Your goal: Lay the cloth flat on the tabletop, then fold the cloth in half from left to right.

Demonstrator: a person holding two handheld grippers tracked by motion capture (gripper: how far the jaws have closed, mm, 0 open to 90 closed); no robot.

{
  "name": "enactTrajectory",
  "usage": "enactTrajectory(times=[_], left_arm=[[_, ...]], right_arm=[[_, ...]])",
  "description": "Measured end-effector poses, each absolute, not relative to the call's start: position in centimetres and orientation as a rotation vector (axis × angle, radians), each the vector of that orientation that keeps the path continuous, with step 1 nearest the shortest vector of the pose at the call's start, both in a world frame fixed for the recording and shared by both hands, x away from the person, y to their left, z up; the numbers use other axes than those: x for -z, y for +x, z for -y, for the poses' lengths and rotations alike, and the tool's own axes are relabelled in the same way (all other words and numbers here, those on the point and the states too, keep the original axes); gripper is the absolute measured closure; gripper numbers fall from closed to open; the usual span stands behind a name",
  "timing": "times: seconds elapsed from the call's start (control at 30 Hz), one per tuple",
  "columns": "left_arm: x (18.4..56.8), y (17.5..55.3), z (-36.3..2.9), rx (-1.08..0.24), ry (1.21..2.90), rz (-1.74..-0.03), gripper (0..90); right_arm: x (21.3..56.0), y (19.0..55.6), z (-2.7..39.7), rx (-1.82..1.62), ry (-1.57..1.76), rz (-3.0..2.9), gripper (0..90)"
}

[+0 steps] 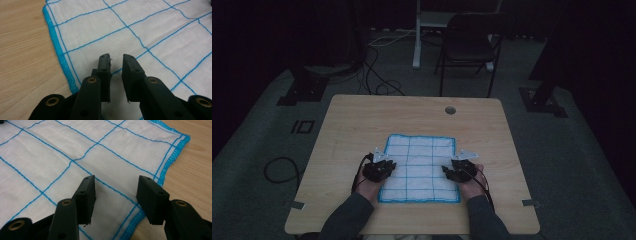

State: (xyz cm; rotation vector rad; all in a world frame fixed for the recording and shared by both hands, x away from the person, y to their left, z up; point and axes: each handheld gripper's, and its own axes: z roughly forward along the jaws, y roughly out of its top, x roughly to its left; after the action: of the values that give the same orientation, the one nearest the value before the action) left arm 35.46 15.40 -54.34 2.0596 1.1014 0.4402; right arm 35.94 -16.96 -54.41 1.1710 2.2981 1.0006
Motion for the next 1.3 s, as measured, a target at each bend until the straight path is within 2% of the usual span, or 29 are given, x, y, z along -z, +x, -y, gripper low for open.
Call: enactTrajectory(times=[0.2, 0.4, 0.67, 1.3], left_arm=[[54.3, 35.4, -15.3, -0.425, 2.06, -1.107, 73.1], [53.9, 35.2, -15.7, -0.425, 2.036, -1.098, 62.4], [53.2, 35.1, -17.2, -0.436, 1.988, -1.138, 61.1], [54.2, 35.6, -17.1, -0.481, 1.987, -1.271, 55.9]], right_arm=[[54.2, 35.2, 16.8, -0.971, 1.186, -2.32, 44.5], [54.1, 35.1, 17.0, -0.977, 1.17, -2.346, 41.3], [54.4, 35.2, 17.2, -0.995, 1.147, -2.335, 39.1], [54.5, 35.3, 17.4, -1.002, 1.151, -2.32, 38.0]])
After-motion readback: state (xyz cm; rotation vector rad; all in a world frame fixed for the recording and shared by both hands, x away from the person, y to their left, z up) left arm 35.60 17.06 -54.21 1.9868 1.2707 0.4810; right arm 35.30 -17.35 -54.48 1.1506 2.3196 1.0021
